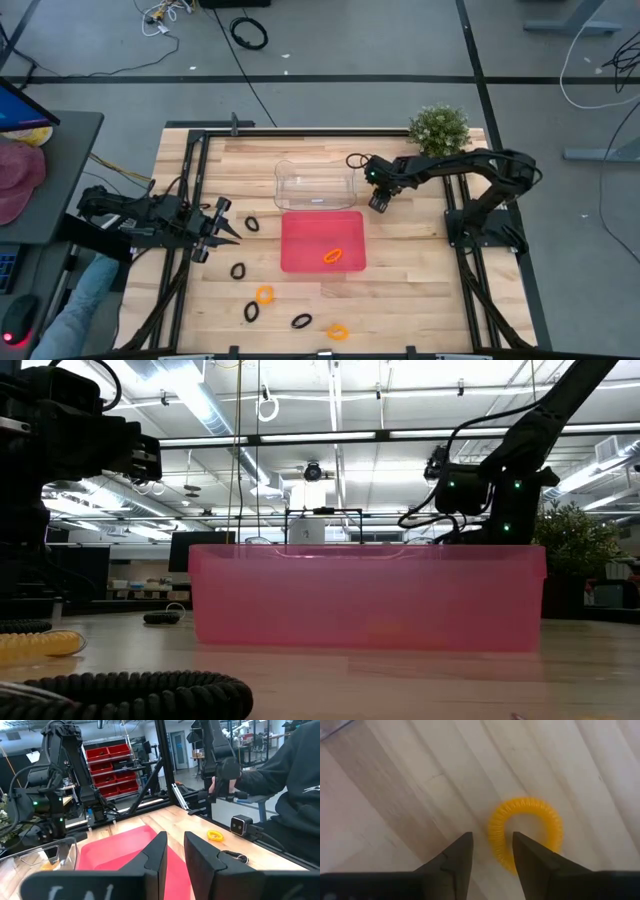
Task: Sort spring keychains
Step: Put the top right orange spring keychain into the pink bin
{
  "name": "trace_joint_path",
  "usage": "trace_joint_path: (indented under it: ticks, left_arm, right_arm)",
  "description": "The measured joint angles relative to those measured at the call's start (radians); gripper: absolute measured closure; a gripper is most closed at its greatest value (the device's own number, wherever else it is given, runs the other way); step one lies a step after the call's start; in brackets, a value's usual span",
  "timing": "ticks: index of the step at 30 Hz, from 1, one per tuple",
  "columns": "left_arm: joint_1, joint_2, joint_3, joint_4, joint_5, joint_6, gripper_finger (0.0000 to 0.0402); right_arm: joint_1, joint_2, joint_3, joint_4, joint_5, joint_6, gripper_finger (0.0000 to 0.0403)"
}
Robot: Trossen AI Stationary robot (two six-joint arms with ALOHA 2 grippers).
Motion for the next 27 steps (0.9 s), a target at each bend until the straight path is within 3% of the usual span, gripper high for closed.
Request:
trace_joint_path:
  ticks: [6, 11, 17, 27]
  left_arm:
    - [0.000, 0.000, 0.000, 0.000, 0.000, 0.000, 0.0333]
    - [0.000, 0.000, 0.000, 0.000, 0.000, 0.000, 0.0333]
    - [0.000, 0.000, 0.000, 0.000, 0.000, 0.000, 0.0333]
    - [0.000, 0.000, 0.000, 0.000, 0.000, 0.000, 0.0333]
  right_arm:
    - [-0.008, 0.010, 0.001, -0.012, -0.030, -0.027, 0.0288]
    - [-0.009, 0.010, 0.003, -0.062, -0.088, -0.088, 0.0385]
    - [-0.010, -0.060, -0.007, -0.097, -0.069, -0.107, 0.0397]
    - [0.047, -0.345, -0.009, -0.106, -0.007, -0.077, 0.0399]
